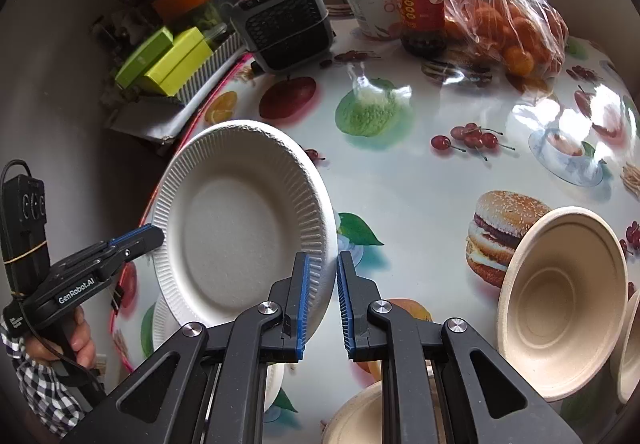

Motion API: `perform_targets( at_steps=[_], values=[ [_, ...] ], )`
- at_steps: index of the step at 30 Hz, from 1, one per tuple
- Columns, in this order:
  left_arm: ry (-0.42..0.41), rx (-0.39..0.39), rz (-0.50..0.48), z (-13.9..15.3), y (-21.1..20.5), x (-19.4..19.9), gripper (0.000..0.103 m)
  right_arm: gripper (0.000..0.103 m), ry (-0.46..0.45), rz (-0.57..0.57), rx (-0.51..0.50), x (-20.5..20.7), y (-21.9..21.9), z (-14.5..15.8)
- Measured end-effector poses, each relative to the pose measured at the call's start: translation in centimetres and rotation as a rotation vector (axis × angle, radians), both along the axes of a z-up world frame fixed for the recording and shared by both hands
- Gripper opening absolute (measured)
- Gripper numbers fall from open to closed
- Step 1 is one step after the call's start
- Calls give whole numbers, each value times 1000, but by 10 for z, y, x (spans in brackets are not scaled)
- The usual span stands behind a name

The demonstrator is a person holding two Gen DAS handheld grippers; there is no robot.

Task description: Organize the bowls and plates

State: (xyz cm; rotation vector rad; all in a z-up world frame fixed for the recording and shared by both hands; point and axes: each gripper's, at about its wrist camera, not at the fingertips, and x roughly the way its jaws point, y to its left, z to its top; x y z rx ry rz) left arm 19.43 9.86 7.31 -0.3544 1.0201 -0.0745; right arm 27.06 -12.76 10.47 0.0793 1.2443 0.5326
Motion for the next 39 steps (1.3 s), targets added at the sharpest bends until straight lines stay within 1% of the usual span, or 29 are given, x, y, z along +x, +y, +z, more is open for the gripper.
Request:
perform_targets(
  at_steps=[8,23,39],
  values=[
    [4,10,-3,-1,3,-16,18,14,11,14,8,-15,4,-2],
    [19,-1,9,-9,12,-45,18,14,43,54,7,-43,12,-8],
    [54,-5,27,-22,21,-75,18,14,76,98,0,-72,24,-16]
  ],
)
